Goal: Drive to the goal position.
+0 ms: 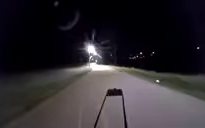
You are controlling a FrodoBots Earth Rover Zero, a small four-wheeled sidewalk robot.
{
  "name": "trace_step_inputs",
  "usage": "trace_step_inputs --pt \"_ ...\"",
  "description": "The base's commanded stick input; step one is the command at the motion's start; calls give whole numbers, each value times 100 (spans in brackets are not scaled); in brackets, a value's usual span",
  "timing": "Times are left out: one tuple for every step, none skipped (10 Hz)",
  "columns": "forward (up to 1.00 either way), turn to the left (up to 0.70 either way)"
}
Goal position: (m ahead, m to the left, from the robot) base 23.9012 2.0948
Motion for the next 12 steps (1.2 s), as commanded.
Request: trace_step_inputs --pt "70 6" --pt "70 1" --pt "70 0" --pt "70 0" --pt "70 0" --pt "70 0" --pt "70 0" --pt "70 0" --pt "70 0" --pt "70 0" --pt "70 0" --pt "70 0"
